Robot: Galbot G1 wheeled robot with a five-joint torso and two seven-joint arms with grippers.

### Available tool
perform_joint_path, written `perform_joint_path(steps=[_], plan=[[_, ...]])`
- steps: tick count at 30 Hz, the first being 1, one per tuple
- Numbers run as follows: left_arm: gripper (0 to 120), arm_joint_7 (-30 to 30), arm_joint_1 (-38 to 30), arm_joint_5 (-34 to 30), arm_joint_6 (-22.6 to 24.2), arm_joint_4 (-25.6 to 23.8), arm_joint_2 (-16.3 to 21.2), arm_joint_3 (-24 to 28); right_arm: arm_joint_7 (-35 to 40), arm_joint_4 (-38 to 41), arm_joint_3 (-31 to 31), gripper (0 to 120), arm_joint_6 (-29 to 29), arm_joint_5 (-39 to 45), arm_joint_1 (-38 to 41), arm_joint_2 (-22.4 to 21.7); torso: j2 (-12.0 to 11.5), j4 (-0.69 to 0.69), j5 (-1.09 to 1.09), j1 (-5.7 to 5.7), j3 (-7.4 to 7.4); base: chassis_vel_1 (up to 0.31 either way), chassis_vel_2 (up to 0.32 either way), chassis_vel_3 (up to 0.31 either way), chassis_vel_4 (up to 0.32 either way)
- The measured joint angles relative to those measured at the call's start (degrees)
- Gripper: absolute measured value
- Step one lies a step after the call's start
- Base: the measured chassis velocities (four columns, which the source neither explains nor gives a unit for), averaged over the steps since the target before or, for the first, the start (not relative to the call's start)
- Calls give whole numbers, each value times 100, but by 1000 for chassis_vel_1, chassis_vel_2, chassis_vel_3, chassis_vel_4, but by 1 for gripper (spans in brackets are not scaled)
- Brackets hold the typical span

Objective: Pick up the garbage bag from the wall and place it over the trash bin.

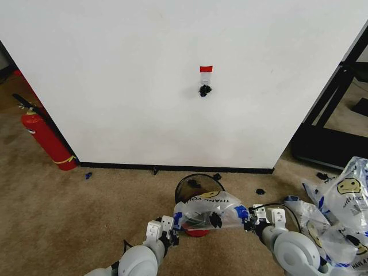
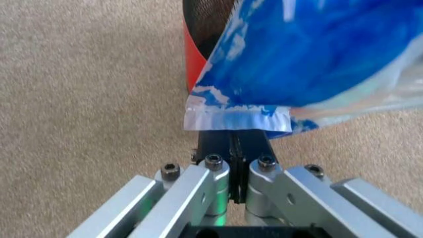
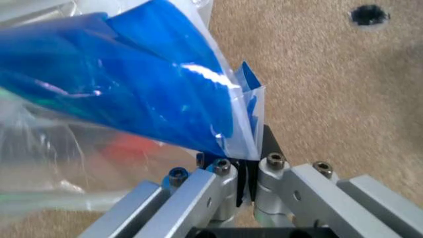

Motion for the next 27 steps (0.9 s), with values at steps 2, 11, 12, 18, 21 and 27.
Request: perform_joint_path(steps=[2,11,12,18,21,27], plan=[[0,4,-54,0,-21,63,-29,1,-67,-148,-92,0,92,-77,129,106,0,0,-1,0,0,0,0,0,0],[0,35,-129,41,-62,312,-183,0,-177,-496,-312,0,185,-336,418,323,0,1,0,0,0,0,0,0,0],[0,43,-142,45,-70,346,-196,-3,-176,-531,-321,0,185,-363,433,323,0,0,0,0,0,0,0,0,0],[0,62,-185,49,-93,436,-245,-9,-191,-691,-367,0,232,-428,539,355,0,0,0,0,0,0,0,0,0],[0,63,-220,50,-102,465,-268,-9,-206,-768,-416,0,302,-464,618,410,0,0,0,0,0,0,0,0,0],[0,90,-213,54,-116,477,-245,-10,-233,-900,-473,0,375,-528,702,479,0,0,0,0,0,0,0,0,0]])
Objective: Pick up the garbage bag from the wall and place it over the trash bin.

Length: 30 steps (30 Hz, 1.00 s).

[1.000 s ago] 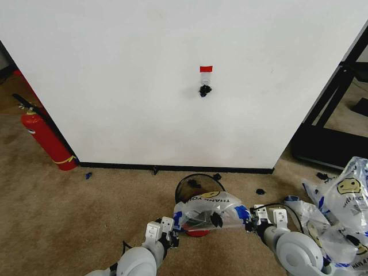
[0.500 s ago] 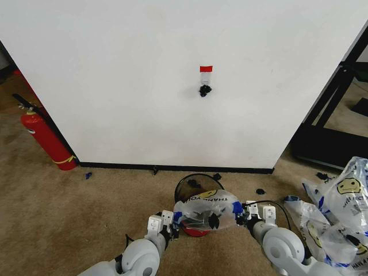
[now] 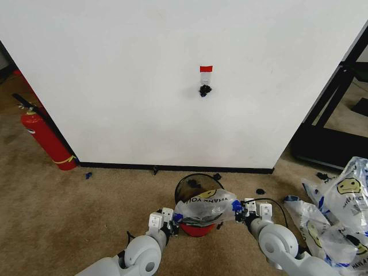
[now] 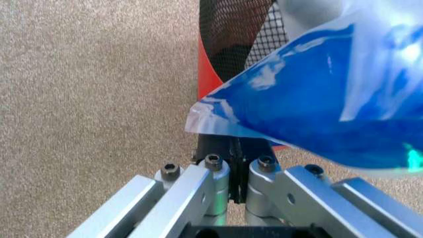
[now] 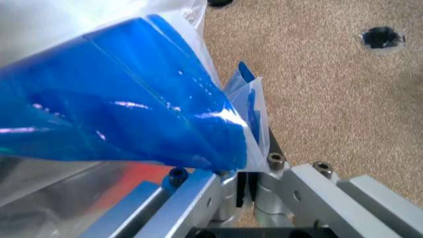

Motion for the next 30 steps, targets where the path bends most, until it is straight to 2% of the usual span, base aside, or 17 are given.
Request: perform_joint_path(steps=[5,10,13,19,25,26,30], plan=[[0,35,44,12,-28,-10,14,-19,-55,-113,-26,0,93,-53,46,55,0,0,1,0,0,0,0,0,0],[0,75,146,14,-9,-234,103,-53,-69,-81,-18,0,107,-59,20,28,0,0,1,0,0,0,0,0,0],[11,73,210,29,55,-363,149,-82,-114,34,43,2,108,-51,-64,-27,0,0,0,0,0,0,0,0,0],[33,63,367,132,189,-617,244,-180,-205,262,177,22,116,-48,-244,-121,0,0,0,0,-1,0,0,0,0],[57,78,785,353,360,-1138,450,-349,-315,679,406,45,141,-74,-579,-363,0,0,0,0,-1,0,0,0,0],[57,78,785,353,360,-1138,450,-349,-315,679,406,45,141,-74,-579,-363,0,0,0,0,-1,0,0,0,0],[73,128,971,528,357,-1367,498,-390,-531,830,573,62,341,-320,-809,-508,0,0,0,0,-1,0,0,0,0]])
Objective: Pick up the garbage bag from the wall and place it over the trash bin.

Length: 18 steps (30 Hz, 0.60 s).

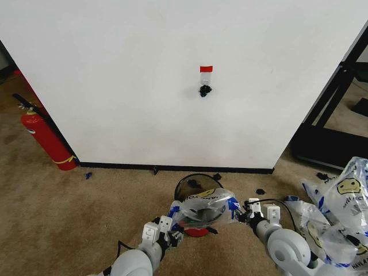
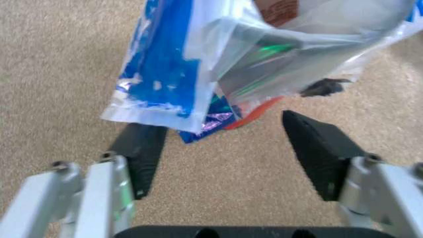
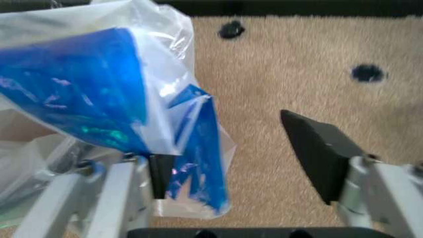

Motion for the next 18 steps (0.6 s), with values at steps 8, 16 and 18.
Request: perform_joint_path(steps=[8,16,18], plan=[[99,339,271,118,-128,-638,199,-120,-721,226,343,91,436,-144,-408,-219,0,0,1,0,0,0,0,0,0],[100,686,318,73,-281,-975,349,-134,-1421,296,633,100,715,-346,-679,-406,0,0,0,0,0,0,0,0,0],[100,718,331,52,-305,-1063,397,-152,-1562,295,746,100,856,-371,-764,-439,0,0,1,0,0,0,0,0,0]])
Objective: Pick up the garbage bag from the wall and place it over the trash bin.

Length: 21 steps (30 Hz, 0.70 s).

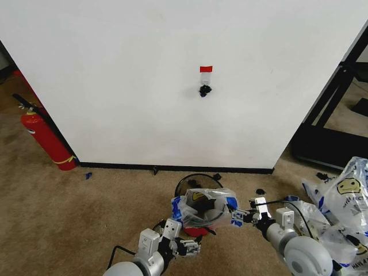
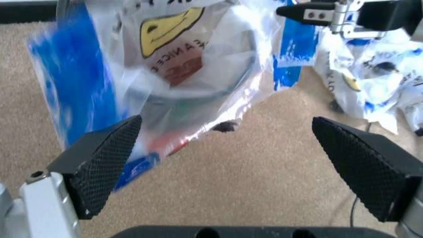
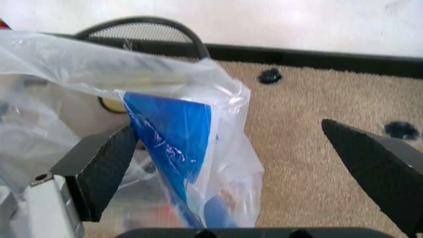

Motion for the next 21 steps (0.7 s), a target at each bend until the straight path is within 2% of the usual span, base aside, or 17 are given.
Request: perform_joint_path(steps=[11,17,19,21], plan=[[100,-60,128,87,-202,-193,229,-237,-615,-58,376,100,569,-364,-309,105,0,1,-1,0,0,0,0,0,0],[100,-45,-694,-268,-292,-422,231,-514,-1103,23,658,100,1228,-561,-637,342,0,-1,-1,0,0,0,0,0,0],[100,151,-1134,-601,-346,-284,246,-688,-1385,24,765,100,1645,-756,-684,507,0,-5,-1,0,0,0,0,0,0],[100,212,-1377,-820,-348,-107,241,-824,-1596,-37,772,100,1944,-816,-522,662,0,-1,-1,0,1,0,0,0,0]])
